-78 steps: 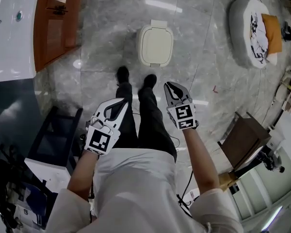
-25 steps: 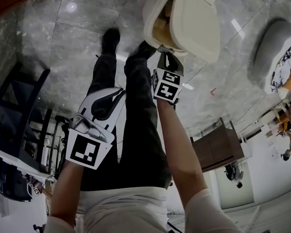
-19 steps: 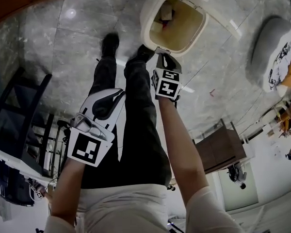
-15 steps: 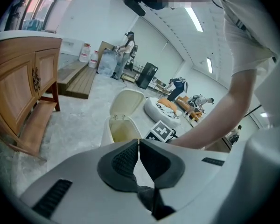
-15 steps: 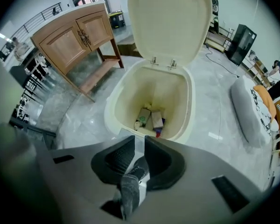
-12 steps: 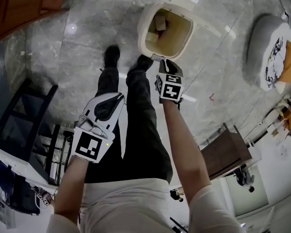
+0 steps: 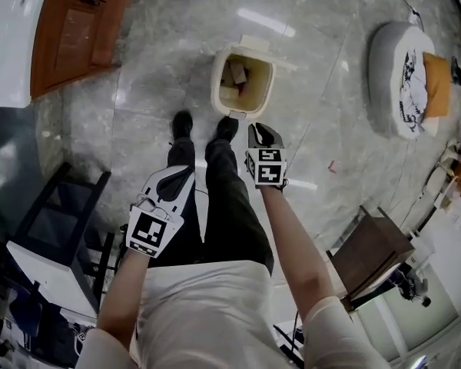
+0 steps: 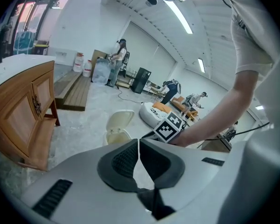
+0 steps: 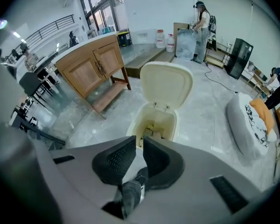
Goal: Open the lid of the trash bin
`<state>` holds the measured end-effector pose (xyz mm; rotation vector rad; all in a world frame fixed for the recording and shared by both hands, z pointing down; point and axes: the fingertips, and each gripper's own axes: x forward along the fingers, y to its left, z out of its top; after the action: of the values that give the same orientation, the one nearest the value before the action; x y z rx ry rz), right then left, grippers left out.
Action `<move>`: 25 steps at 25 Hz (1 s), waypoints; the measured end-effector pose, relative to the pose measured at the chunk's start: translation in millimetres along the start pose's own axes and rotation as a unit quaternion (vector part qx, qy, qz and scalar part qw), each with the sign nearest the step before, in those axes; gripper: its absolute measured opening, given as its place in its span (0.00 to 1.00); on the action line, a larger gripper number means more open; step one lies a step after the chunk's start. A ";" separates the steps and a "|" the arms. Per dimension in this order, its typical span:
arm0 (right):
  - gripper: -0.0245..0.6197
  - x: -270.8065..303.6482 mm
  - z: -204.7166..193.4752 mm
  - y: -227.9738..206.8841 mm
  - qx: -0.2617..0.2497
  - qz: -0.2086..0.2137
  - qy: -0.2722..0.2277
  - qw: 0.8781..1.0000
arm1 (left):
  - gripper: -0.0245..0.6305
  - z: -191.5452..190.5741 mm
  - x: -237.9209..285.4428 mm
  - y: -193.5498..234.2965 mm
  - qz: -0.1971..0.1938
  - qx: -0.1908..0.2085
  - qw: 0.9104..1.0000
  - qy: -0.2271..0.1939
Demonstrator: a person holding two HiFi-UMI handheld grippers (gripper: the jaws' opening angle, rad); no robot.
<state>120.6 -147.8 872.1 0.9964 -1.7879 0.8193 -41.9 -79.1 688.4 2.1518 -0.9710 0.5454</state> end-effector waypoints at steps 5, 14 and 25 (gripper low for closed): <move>0.12 -47.8 29.0 -8.6 0.008 -0.014 -0.028 0.999 | 0.07 30.2 -21.3 -4.7 -0.010 0.019 1.000 0.006; 0.10 -145.6 66.9 13.6 0.044 -0.018 -0.083 0.995 | 0.07 84.7 -66.4 -4.9 -0.008 0.063 0.998 0.001; 0.08 -272.4 96.2 34.6 0.017 -0.030 -0.185 0.982 | 0.07 131.9 -96.8 -13.2 -0.050 0.137 0.989 -0.012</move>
<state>125.6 -135.8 581.4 1.2823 -2.0480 0.6590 -81.3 -124.8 535.8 2.4405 -0.8345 0.6366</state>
